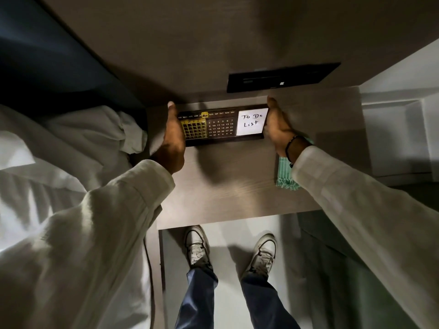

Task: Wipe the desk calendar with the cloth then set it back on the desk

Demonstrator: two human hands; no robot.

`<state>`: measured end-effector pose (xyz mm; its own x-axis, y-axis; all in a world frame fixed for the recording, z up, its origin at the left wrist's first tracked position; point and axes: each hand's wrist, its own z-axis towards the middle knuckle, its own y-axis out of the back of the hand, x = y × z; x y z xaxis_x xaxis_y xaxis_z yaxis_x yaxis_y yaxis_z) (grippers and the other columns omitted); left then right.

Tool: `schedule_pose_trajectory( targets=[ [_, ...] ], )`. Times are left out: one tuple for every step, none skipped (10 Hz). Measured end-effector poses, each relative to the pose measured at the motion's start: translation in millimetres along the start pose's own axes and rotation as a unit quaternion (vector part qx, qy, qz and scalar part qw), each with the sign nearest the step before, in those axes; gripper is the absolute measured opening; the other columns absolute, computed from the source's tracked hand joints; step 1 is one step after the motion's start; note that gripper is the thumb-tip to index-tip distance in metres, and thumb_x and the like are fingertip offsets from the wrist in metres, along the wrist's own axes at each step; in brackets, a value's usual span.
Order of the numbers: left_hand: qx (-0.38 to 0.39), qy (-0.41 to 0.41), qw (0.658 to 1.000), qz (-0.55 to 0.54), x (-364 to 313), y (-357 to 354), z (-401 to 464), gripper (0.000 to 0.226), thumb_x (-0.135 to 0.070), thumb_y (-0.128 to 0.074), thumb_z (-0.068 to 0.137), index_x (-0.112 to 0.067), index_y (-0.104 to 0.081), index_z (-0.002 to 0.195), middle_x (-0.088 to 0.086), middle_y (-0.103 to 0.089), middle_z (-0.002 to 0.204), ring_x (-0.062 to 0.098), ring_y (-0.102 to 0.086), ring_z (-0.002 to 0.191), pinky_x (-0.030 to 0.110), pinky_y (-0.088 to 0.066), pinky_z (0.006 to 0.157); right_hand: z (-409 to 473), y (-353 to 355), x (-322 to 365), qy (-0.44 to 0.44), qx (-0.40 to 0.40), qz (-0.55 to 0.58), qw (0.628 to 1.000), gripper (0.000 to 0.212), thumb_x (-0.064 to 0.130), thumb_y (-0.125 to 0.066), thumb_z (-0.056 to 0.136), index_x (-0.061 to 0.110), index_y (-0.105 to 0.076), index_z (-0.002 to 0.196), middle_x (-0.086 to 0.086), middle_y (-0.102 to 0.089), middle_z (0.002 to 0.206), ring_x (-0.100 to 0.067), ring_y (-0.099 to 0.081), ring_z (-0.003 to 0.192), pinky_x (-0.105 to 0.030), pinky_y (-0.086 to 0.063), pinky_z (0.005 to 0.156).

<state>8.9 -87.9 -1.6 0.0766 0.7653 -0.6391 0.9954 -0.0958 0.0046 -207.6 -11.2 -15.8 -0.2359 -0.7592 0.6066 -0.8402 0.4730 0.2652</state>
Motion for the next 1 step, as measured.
schedule_pose_trajectory(
  targets=[
    [-0.013,-0.011,0.999,0.034,-0.4,0.1,-4.2,0.059,-0.062,-0.027,0.108,-0.018,-0.059,0.131,-0.002,-0.077,0.11,0.009,-0.075,0.089,0.021,-0.059,0.072,0.4,-0.1,3.1,0.013,0.002,0.0,1.0,0.076,0.071,-0.033,0.091,0.015,-0.064,0.132,-0.013,-0.073,0.127,-0.033,-0.07,0.115,-0.046,-0.051,0.111]
  ],
)
